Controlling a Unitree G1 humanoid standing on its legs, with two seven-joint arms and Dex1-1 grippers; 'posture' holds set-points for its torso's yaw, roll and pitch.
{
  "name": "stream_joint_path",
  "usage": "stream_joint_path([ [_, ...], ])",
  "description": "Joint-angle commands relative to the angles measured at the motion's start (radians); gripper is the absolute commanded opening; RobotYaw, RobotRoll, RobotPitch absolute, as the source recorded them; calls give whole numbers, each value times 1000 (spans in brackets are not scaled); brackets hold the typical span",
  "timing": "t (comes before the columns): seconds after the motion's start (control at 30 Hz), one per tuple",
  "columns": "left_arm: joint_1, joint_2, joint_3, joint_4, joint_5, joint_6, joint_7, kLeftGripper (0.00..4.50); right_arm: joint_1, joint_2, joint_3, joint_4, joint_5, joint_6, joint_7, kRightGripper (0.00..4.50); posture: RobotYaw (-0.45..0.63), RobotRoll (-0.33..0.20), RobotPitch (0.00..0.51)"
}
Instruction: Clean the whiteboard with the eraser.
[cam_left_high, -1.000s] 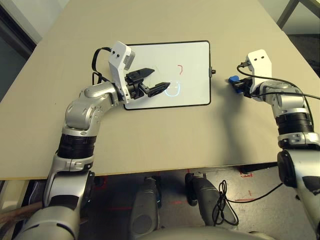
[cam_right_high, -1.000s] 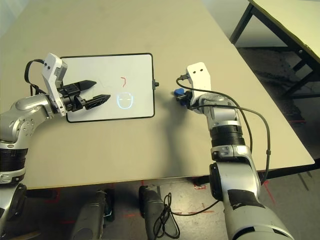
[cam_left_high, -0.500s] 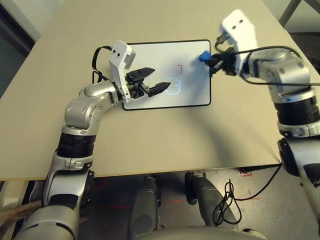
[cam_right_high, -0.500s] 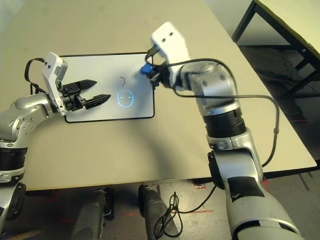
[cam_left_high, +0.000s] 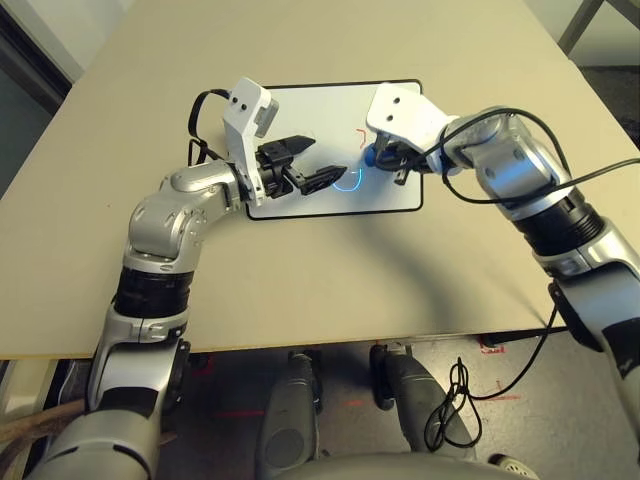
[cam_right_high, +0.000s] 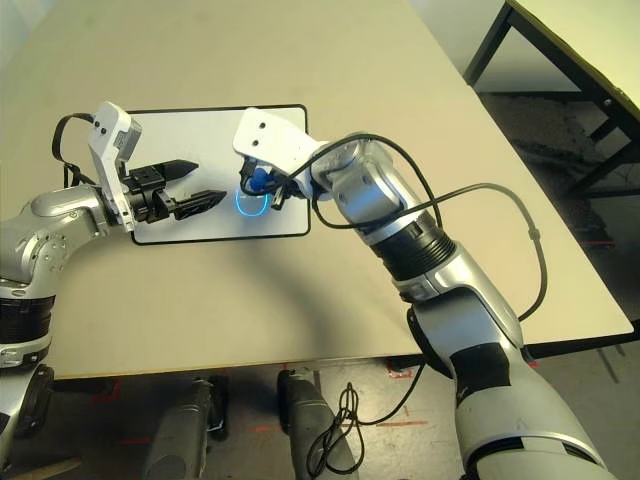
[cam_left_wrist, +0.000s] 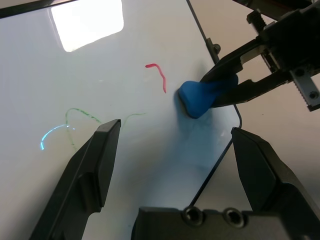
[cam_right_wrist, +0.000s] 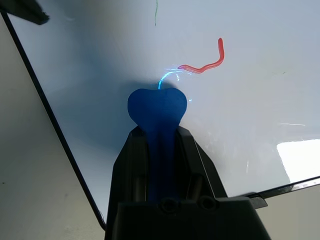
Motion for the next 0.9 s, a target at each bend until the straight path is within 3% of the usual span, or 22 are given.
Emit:
stream_joint_path([
  [0.03,21,-3,-7,-17,-9,12,4,4500,-66,46,-23,117,-31,-49,-29,640,16,0,259],
  [0.2,28,-5,-11,-24,-14,16,9,4500,-104,86,-50,191,-43,-90,-45,637,13,0,261],
  [0.6,35,-3,-8,-28,-19,23,16,4500,29,56,38,-20,-73,33,70,617,20,0,268],
  [0.9,43,-7,-8,-32,-21,22,23,4500,-99,82,-34,169,-91,-51,6,617,18,0,264],
])
